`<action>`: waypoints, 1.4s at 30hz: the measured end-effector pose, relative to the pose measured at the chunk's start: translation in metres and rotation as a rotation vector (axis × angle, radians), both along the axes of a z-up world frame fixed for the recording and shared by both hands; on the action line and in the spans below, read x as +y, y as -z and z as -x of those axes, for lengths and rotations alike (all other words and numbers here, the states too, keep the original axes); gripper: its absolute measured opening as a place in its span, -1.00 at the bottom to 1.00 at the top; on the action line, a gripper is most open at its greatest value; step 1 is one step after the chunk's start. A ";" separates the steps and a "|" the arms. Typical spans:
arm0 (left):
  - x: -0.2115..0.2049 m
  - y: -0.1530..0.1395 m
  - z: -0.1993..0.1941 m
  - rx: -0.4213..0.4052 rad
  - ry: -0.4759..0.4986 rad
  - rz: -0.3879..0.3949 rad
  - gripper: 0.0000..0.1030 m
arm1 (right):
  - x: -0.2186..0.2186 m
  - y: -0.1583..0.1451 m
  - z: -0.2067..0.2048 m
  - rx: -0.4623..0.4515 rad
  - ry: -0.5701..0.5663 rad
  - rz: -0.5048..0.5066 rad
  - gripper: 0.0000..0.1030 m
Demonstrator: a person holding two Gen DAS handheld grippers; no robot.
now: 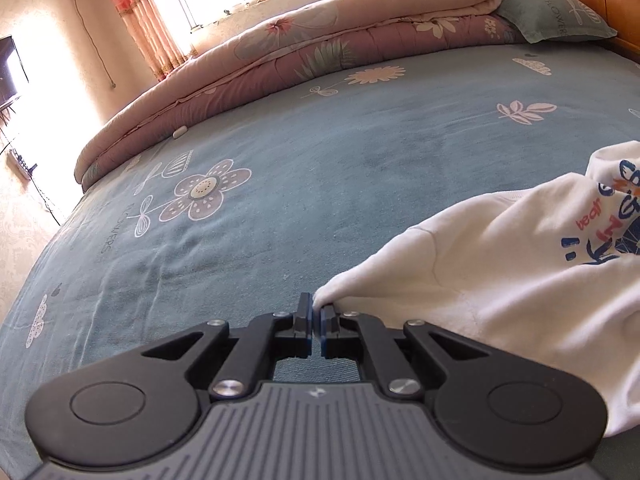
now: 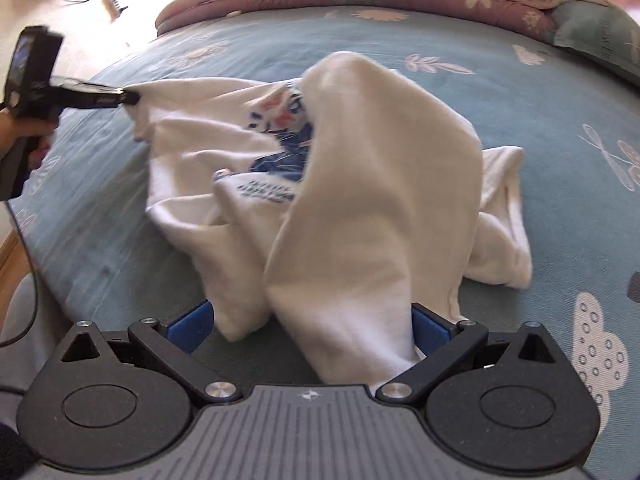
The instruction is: Fold clothes
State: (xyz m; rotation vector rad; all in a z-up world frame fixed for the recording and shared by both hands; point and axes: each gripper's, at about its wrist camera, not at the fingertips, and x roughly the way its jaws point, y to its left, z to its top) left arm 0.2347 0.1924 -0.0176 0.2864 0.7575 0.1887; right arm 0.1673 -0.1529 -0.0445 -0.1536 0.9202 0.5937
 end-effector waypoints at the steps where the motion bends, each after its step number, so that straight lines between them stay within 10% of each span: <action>1: -0.001 0.000 0.001 -0.001 0.004 0.000 -0.96 | 0.003 -0.001 0.006 -0.008 -0.026 0.003 1.00; 9: -0.004 -0.004 0.005 -0.013 0.022 0.016 -0.94 | -0.032 -0.001 -0.017 -0.183 0.207 0.268 1.00; 18: -0.004 -0.003 0.009 -0.014 0.026 0.026 -0.90 | -0.124 -0.023 -0.038 -0.210 0.585 0.281 1.00; 34: 0.012 -0.026 0.029 -0.036 -0.036 -0.044 -0.93 | -0.005 0.020 0.005 0.095 0.010 0.017 1.00; 42: 0.019 -0.039 0.040 -0.006 0.036 0.126 -0.89 | -0.056 -0.040 -0.029 -0.038 0.159 -0.155 1.00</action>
